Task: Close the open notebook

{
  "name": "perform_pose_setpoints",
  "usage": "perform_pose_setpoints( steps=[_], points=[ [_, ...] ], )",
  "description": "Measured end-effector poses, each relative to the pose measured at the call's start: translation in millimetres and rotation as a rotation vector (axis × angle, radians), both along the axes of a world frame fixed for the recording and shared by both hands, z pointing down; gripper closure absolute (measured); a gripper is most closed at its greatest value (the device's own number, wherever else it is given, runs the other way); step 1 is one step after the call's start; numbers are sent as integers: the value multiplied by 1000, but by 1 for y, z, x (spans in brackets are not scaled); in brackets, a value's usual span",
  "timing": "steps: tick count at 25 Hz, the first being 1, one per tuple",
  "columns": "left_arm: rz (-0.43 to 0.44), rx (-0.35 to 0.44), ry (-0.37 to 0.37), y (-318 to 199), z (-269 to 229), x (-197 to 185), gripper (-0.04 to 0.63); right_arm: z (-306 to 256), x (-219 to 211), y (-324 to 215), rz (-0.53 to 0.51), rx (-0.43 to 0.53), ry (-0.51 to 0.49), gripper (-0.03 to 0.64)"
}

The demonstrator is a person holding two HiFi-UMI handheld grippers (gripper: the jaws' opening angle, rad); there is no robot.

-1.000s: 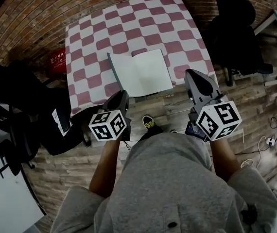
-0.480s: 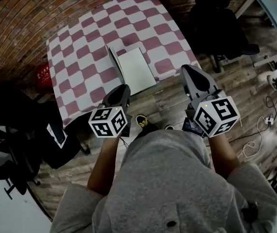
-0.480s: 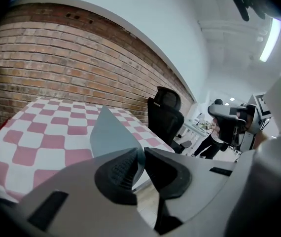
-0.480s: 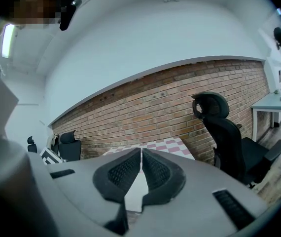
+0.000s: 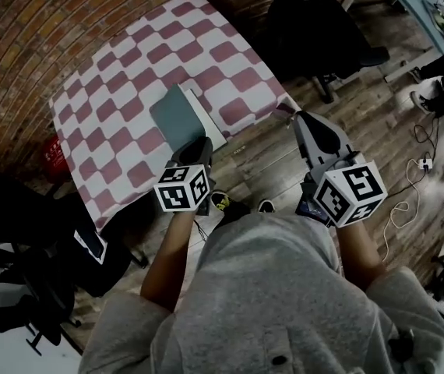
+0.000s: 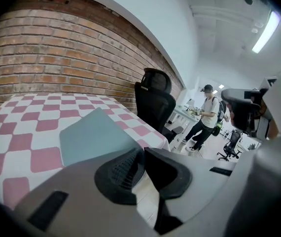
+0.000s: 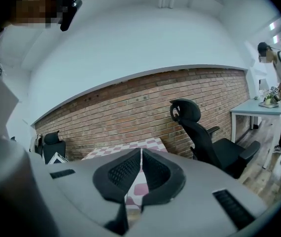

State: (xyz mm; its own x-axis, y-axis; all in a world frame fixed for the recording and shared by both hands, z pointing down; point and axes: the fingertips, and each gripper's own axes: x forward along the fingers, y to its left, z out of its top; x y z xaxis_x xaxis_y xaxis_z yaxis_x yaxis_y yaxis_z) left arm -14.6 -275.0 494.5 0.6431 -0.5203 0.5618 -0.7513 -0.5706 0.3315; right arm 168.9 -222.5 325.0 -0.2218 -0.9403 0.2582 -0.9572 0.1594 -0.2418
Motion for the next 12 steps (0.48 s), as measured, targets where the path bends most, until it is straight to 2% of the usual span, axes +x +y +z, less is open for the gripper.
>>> perform_pose_setpoints(
  steps=[9, 12],
  points=[
    [78, -64, -117, -7, 52, 34, 543, 8, 34, 27, 112, -46, 18, 584],
    [107, -77, -145, -5, 68, 41, 514, 9, 40, 33, 130, -56, 19, 583]
  ],
)
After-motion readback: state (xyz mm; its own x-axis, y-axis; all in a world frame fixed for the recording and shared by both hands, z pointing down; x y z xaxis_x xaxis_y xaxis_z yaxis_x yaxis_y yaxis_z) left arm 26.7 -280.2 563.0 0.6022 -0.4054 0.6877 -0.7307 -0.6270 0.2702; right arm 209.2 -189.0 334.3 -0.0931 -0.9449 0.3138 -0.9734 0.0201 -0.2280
